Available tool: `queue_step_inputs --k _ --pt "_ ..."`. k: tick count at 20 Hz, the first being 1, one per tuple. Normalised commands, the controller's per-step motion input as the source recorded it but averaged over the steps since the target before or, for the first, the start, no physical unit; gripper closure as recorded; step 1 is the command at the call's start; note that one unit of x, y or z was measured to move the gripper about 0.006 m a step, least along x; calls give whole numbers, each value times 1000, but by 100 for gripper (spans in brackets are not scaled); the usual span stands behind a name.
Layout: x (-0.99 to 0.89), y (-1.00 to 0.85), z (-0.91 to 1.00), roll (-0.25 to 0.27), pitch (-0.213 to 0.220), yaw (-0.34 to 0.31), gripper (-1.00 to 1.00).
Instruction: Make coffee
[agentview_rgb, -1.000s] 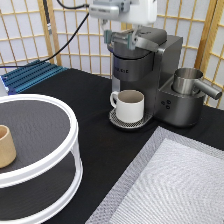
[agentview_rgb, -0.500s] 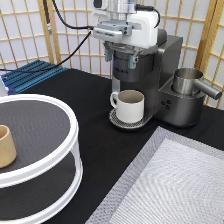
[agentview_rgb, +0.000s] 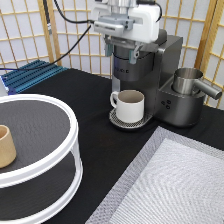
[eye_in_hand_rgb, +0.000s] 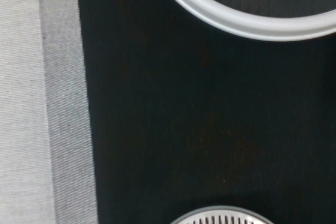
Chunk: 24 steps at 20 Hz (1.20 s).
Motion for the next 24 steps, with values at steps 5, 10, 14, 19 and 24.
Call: queue_step_inputs --k 5,10,14,19,24 --pt "141 -682 -430 239 9 -2 -100" --pt "100 -587 -812 156 0 -2 -100" --pt "-454 -304 -41 26 0 -23 -100" --pt "-414 -383 932 41 -2 0 -100" --pt "-608 154 1000 38 -93 -3 -100"
